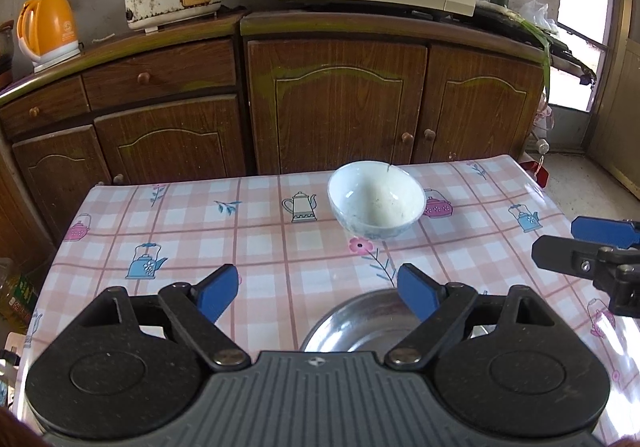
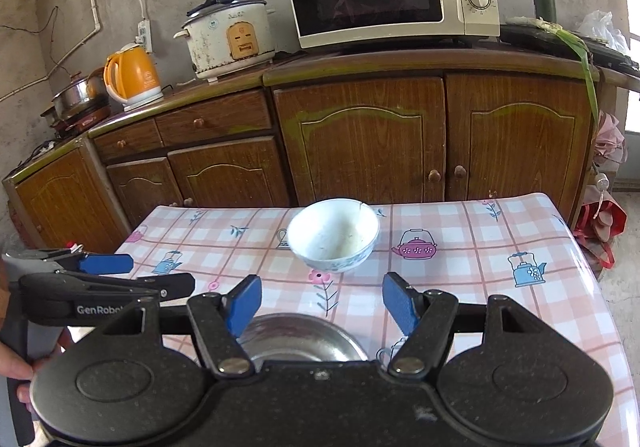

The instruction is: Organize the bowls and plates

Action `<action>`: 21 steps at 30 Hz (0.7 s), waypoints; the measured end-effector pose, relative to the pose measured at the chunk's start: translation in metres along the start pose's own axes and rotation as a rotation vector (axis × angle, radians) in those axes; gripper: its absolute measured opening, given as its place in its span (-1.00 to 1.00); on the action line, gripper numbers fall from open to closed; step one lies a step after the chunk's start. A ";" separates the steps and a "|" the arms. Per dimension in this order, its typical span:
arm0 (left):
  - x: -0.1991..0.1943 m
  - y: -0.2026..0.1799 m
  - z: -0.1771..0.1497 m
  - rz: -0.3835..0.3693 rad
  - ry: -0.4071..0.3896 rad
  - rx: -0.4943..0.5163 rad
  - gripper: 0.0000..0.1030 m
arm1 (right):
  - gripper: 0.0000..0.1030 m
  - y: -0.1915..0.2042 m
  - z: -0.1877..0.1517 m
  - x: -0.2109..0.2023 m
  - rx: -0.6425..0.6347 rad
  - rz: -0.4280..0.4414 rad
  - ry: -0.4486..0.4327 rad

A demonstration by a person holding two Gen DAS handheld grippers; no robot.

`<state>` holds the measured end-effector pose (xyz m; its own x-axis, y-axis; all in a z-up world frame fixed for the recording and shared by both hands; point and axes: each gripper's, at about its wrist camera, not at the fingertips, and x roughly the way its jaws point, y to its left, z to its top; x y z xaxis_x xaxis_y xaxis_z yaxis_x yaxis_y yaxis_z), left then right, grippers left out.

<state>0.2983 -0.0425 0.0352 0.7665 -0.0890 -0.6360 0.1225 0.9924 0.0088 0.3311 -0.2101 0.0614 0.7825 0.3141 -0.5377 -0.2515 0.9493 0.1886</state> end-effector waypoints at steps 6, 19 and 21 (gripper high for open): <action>0.040 0.003 0.017 0.002 0.023 -0.013 0.69 | 0.55 -0.017 0.015 0.038 -0.013 -0.022 0.002; 0.130 -0.002 0.050 -0.014 0.062 0.020 0.51 | 0.54 -0.055 0.038 0.154 0.030 -0.082 0.097; 0.143 0.000 0.055 -0.023 0.076 0.005 0.47 | 0.54 -0.058 0.037 0.170 0.043 -0.090 0.116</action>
<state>0.4424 -0.0597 -0.0136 0.7137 -0.1052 -0.6925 0.1428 0.9897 -0.0032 0.4999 -0.2121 -0.0110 0.7288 0.2298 -0.6450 -0.1573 0.9730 0.1690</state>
